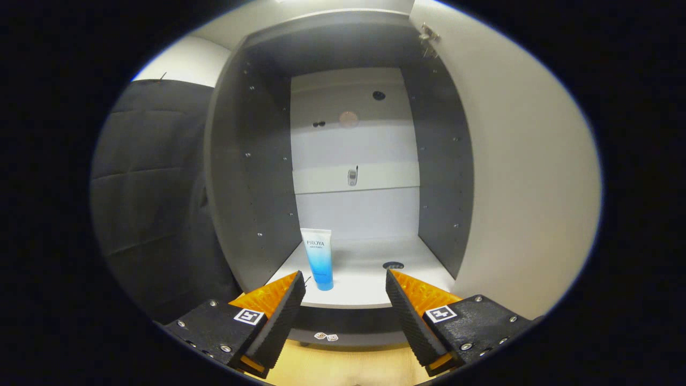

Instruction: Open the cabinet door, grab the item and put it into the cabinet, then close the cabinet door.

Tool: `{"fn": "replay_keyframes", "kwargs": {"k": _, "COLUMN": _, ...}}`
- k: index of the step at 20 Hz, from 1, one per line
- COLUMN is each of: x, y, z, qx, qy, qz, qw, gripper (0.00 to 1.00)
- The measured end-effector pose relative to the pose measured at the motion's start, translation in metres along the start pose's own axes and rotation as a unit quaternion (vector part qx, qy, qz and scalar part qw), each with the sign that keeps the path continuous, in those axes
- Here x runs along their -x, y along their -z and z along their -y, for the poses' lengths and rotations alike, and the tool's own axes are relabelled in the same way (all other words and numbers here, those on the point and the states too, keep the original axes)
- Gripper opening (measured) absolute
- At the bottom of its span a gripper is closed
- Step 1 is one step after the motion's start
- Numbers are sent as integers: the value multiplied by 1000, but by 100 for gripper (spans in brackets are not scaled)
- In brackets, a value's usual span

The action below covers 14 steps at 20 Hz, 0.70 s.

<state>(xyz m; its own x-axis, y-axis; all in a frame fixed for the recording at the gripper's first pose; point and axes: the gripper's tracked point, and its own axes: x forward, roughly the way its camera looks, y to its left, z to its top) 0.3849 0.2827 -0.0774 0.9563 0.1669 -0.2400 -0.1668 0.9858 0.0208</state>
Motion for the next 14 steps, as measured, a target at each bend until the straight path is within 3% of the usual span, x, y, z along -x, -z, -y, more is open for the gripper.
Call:
{"fn": "replay_keyframes", "kwargs": {"k": 6, "x": 99, "y": -27, "z": 8, "qx": 18, "qy": 5, "qz": 74, "qw": 997, "gripper": 94}}
{"fn": "replay_keyframes", "kwargs": {"k": 14, "x": 215, "y": -19, "z": 44, "qx": 4, "qy": 48, "qz": 81, "qw": 996, "gripper": 93}}
